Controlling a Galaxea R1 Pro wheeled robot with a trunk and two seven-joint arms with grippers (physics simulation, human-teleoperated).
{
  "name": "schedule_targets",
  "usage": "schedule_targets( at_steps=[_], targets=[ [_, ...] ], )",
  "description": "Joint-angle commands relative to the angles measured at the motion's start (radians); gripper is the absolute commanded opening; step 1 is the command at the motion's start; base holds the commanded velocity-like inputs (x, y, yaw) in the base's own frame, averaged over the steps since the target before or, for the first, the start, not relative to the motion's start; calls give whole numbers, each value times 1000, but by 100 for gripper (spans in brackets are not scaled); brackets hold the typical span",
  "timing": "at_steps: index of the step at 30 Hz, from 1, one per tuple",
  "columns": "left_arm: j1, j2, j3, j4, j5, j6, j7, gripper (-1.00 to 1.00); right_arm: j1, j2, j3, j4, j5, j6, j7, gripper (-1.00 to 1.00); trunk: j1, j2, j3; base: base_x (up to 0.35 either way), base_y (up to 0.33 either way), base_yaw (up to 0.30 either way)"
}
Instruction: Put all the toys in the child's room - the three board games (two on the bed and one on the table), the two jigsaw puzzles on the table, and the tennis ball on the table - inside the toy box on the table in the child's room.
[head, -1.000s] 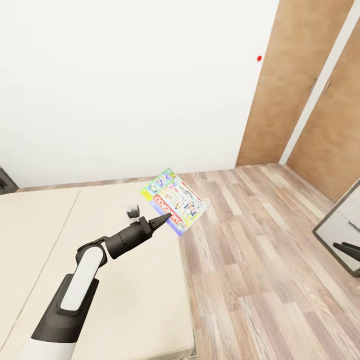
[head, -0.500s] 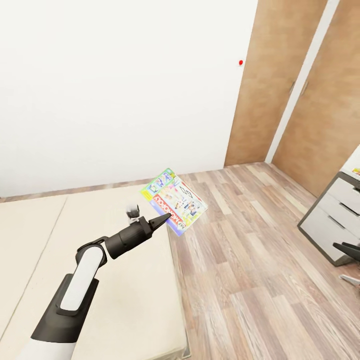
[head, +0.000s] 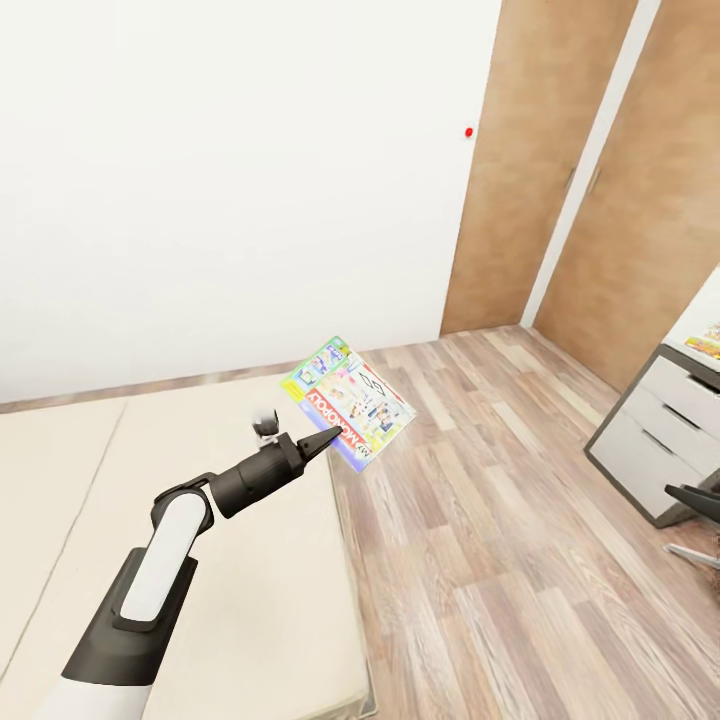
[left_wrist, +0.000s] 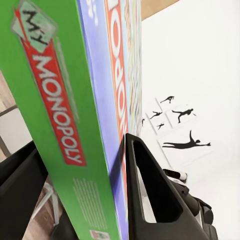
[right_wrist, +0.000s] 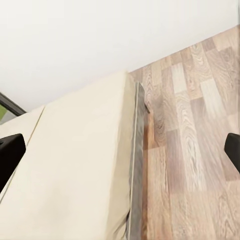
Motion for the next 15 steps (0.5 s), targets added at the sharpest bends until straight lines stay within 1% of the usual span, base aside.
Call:
schedule_targets(
  at_steps=[1,15],
  targets=[
    [-1,1,0,0,1,3,-1,-100,-1,0,0,0,2,11,5,100,-4,7,3,0,0,-166],
    [-1,1,0,0,1,3,0,-100,-2,0,1,0,2,15,5,100,-58,105,64,0,0,-187]
  ],
)
